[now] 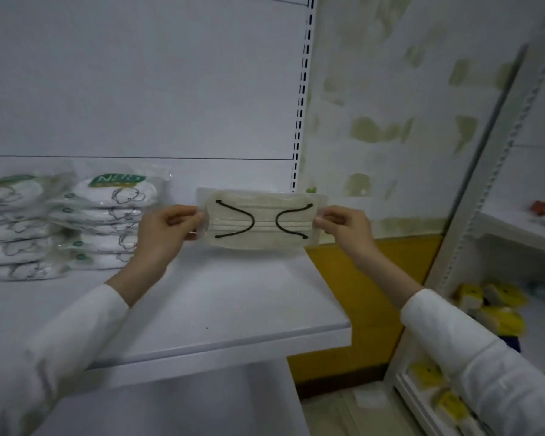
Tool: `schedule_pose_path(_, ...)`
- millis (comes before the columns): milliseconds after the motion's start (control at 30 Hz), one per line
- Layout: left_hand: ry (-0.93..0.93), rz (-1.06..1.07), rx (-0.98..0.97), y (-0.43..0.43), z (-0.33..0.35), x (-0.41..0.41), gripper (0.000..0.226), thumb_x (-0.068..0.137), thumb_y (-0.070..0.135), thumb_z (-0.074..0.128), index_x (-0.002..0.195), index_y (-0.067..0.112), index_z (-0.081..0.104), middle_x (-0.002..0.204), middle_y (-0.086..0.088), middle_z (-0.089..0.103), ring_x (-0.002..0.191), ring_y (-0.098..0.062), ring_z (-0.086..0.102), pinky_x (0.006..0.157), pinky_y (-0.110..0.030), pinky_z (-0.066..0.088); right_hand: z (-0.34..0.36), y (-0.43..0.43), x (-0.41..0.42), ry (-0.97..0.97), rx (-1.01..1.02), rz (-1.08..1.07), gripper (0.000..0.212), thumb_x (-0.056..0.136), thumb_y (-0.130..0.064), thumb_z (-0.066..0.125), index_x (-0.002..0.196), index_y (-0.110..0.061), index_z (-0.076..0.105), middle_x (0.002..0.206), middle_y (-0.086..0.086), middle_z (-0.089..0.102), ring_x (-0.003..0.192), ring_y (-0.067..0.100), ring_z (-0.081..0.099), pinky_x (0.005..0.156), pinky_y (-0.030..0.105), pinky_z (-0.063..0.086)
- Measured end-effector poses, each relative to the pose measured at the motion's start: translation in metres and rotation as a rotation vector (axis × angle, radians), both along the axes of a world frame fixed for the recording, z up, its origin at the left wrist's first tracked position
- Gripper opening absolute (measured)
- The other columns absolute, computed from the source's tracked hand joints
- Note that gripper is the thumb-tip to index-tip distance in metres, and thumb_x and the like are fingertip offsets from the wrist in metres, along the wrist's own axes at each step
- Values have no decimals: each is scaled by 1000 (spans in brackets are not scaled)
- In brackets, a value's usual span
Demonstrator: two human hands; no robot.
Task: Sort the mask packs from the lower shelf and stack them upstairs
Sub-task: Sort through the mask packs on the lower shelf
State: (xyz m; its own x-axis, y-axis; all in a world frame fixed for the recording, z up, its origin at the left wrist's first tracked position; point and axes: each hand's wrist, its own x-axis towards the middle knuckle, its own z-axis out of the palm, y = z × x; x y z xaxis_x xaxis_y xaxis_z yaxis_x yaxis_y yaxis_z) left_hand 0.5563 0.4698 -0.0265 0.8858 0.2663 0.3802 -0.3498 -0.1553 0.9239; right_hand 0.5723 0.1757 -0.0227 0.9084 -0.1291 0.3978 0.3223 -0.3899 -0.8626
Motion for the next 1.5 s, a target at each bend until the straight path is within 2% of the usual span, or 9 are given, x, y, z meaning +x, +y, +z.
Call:
schedule_pose_path(200,-94,151,-15,-6,45,56,19,82,11,71,101,9,69,80,-3,69,64,-6,63,61,-17,54,37,7,81,32,63,100,21,86,-7,67,77,-25,65,79,-7,64,78,12,60,77,30,52)
schedule_pose_path(267,-97,223,20,-4,54,78,20,81,13,73,100,10,70,74,0,67,58,-4,60,65,-20,56,45,11,106,95,105,133,11,86,-5,66,87,-16,66,80,-3,62,78,14,59,73,26,52)
schedule_pose_path(367,-51,317,143,1,56,104,18,78,13,74,95,13,69,68,-1,65,57,-11,59,69,-27,53,48,16,136,185,152,134,27,83,-1,67,109,-5,60,74,5,60,67,16,57,68,27,52)
schedule_pose_path(633,249,378,459,10,37,132,6,75,10,75,78,10,70,81,-15,70,72,-21,60,74,-28,49,21,25,170,330,78,115,15,79,0,70,74,-9,59,68,9,61,66,24,58,72,38,55)
schedule_pose_path(900,407,288,541,8,34,136,21,88,17,58,90,0,70,74,-11,64,73,-22,57,70,-26,42,8,38,182,332,-89,59,10,80,-4,65,72,-10,61,72,5,60,70,21,57,66,33,53)
schedule_pose_path(1067,458,245,671,5,33,130,39,93,35,53,112,2,63,112,-15,64,99,-28,57,80,-23,38,6,36,178,286,-129,21,15,88,-23,64,93,-10,59,82,-2,55,72,9,51,70,27,44)
schedule_pose_path(1200,577,84,708,3,28,124,67,78,61,63,122,14,46,113,-1,45,96,-23,51,88,-35,50,1,34,173,306,-125,0,38,92,-36,58,104,0,58,100,14,63,94,28,62,91,41,52)
schedule_pose_path(1333,560,70,842,-3,22,123,64,74,37,78,121,4,48,113,-8,52,95,-21,48,72,-26,36,-2,39,161,353,-145,31,53,94,-37,50,114,12,58,113,24,63,103,37,63,96,50,49)
schedule_pose_path(1500,536,95,759,-8,24,130,78,71,29,81,132,-1,41,134,-15,48,120,-29,48,88,-30,38,3,43,156,382,-264,17,21,95,-22,45,84,-5,51,89,13,52,80,24,50,72,33,42)
